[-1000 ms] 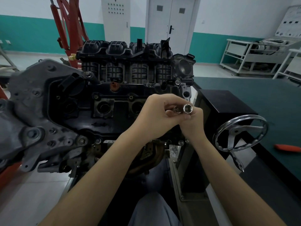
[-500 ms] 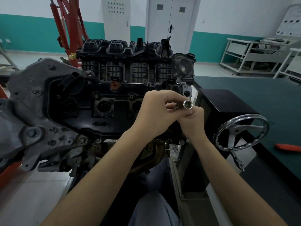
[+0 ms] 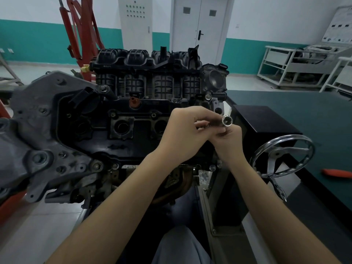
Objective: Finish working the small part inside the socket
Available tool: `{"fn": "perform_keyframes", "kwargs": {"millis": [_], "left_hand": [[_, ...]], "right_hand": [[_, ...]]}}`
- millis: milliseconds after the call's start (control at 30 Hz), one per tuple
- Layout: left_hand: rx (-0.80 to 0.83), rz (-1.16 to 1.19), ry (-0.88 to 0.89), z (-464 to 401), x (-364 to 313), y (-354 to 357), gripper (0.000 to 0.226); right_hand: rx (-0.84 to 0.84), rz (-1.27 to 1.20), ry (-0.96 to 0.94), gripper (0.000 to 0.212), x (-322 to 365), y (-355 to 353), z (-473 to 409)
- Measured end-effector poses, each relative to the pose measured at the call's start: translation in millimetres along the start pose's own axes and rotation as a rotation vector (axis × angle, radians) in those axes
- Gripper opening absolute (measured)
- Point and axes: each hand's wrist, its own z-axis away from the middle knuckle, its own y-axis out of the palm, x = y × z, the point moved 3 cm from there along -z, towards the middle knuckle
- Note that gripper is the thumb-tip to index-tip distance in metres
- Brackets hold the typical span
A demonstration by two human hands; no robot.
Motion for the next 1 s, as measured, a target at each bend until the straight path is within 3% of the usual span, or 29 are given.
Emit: {"fn": "perform_keyframes", "kwargs": {"millis": [233,600,800,1000], "left_hand": [[-0.034,0.049,0.044,1.7,1.3,2.4,0.024],[-0.015,0.110,-0.016,-0.5,2.6,3.8,0.023],[-0.031,0.057,-0.022,-5.5,1.8,3.9,0.018],[0.058,0.191,-0.060,-3.8,1.6,2.9,0.024]], "right_hand": [[0.126,0.030,0.012,0.033,11.7,1.7,-8.4],[0.094,0.046,0.013,0.031,15.1,-0.2,-8.6],[0.043,0.064,-0.058,0.041,19.4,4.0,-7.9],[0.069,0.099,-0.006,0.029,10.6,2.3,-9.0]]}}
